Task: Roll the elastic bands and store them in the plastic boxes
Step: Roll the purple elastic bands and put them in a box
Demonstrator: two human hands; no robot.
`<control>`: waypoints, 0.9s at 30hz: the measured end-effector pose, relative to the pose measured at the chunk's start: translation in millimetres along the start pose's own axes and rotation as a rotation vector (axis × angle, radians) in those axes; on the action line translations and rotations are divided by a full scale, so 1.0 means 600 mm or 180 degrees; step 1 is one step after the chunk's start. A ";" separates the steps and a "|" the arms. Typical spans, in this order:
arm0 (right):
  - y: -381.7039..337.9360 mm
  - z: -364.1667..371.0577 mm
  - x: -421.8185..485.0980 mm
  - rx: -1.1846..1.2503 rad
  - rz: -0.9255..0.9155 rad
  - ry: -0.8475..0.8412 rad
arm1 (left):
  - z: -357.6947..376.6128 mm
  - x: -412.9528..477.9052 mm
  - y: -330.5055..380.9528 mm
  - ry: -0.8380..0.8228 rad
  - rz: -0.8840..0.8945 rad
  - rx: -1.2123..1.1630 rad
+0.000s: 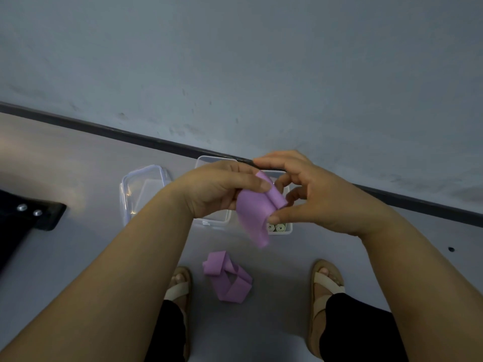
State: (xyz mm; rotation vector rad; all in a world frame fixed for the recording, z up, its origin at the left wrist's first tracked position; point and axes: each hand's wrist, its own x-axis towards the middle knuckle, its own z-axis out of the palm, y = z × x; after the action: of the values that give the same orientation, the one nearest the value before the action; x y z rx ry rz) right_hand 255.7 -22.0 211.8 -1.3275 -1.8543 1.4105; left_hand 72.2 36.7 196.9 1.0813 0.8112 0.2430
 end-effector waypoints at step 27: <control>-0.011 -0.001 -0.009 0.1029 -0.0042 0.0275 | 0.006 -0.003 -0.001 -0.0160 0.0229 -0.0205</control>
State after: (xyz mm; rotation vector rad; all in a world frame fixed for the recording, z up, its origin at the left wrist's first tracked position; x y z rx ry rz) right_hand 255.8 -26.2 219.2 -1.1905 -1.4999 1.5426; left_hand 73.3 33.1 197.9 1.0530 0.7159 0.2997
